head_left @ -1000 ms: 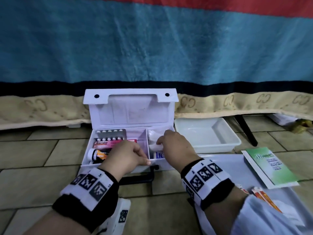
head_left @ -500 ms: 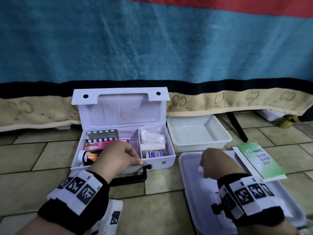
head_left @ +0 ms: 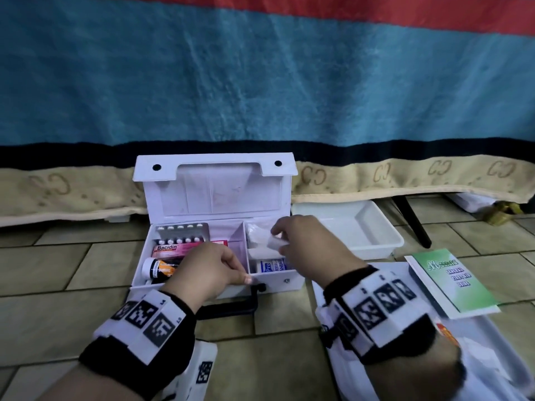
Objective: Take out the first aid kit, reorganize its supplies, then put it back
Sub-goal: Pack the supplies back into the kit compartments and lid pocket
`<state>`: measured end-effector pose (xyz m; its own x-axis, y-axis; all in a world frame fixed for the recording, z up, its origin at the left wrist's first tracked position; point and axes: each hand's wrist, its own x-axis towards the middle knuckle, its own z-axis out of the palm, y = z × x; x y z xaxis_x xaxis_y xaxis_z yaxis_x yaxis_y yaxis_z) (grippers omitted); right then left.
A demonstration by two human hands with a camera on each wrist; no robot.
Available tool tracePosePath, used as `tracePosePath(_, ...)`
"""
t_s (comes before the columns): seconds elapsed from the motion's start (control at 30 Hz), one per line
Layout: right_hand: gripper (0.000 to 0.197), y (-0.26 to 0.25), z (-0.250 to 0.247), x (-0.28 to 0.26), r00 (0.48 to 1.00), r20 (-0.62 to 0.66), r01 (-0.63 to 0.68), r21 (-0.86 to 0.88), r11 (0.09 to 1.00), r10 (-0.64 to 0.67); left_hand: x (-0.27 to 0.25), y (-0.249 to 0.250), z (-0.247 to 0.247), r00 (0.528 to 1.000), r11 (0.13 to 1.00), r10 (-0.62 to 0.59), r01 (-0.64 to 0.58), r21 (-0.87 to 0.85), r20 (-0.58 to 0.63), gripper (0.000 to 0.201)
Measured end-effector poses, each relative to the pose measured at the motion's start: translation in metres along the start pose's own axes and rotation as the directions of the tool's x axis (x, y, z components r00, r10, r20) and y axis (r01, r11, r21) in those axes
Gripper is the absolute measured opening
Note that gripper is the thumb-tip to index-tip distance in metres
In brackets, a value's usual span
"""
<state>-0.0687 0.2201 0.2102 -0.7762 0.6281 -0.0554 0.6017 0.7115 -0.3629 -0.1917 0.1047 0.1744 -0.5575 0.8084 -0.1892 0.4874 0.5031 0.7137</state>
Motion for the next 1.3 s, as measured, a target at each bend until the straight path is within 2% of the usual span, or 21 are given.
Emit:
tracePosePath(0.1,0.032,-0.01,0.017,0.007,0.997,0.065,0.058,-0.1,0.993,-0.051,0.001,0.0,0.001,1.0,1.0,-0.011,0.011,-0.018,0.003,0.024)
tracePosePath(0.17,0.03,-0.012,0.026,0.009,0.995,0.059,0.082,-0.132,0.988,-0.074,0.001,-0.001,0.001,1.0,1.0,-0.009,0.009,-0.015,-0.007,0.027)
tracePosePath(0.27,0.028,-0.012,0.031,0.012,0.995,0.021,0.097,-0.135,0.986,-0.095,0.002,-0.002,0.002,1.0,1.0,-0.005,0.005,-0.011,-0.018,0.025)
tracePosePath(0.37,0.026,-0.009,0.031,0.015,0.992,0.072,0.113,-0.12,0.986,-0.105,0.002,-0.002,0.001,1.0,1.0,-0.007,0.007,-0.004,-0.013,0.023)
tracePosePath(0.43,0.032,-0.008,0.032,0.015,0.991,0.092,0.106,-0.092,0.99,-0.098,0.002,-0.002,0.002,1.0,1.0,-0.003,0.003,0.0,-0.015,0.023)
tracePosePath(0.53,0.022,-0.01,0.033,0.01,0.993,0.05,0.11,-0.12,0.987,-0.105,0.003,-0.003,0.003,1.0,1.0,-0.005,0.005,0.0,-0.019,0.023)
tracePosePath(0.6,0.024,-0.012,0.036,0.008,0.992,0.039,0.129,-0.185,0.974,-0.124,0.004,-0.004,0.003,1.0,1.0,-0.006,0.006,0.003,-0.018,0.023)
tracePosePath(0.83,0.035,-0.015,0.036,0.003,0.99,0.095,0.118,-0.17,0.978,-0.103,0.006,-0.005,0.003,1.0,1.0,-0.013,0.013,0.001,-0.018,0.022)
tracePosePath(1.03,0.033,-0.022,0.031,-0.003,0.994,0.028,0.112,-0.251,0.961,-0.109,0.005,-0.005,0.003,0.999,1.0,-0.025,0.025,0.005,-0.02,0.023)
tracePosePath(1.2,0.032,-0.024,0.027,-0.008,0.988,0.066,0.151,-0.355,0.923,-0.136,0.006,-0.005,0.003,1.0,1.0,-0.021,0.021,0.011,-0.022,0.02)
tracePosePath(1.3,0.036,-0.024,0.022,-0.012,0.987,0.014,0.157,-0.341,0.927,-0.162,0.005,-0.004,0.001,0.999,0.999,-0.021,0.021,0.027,-0.026,0.022)
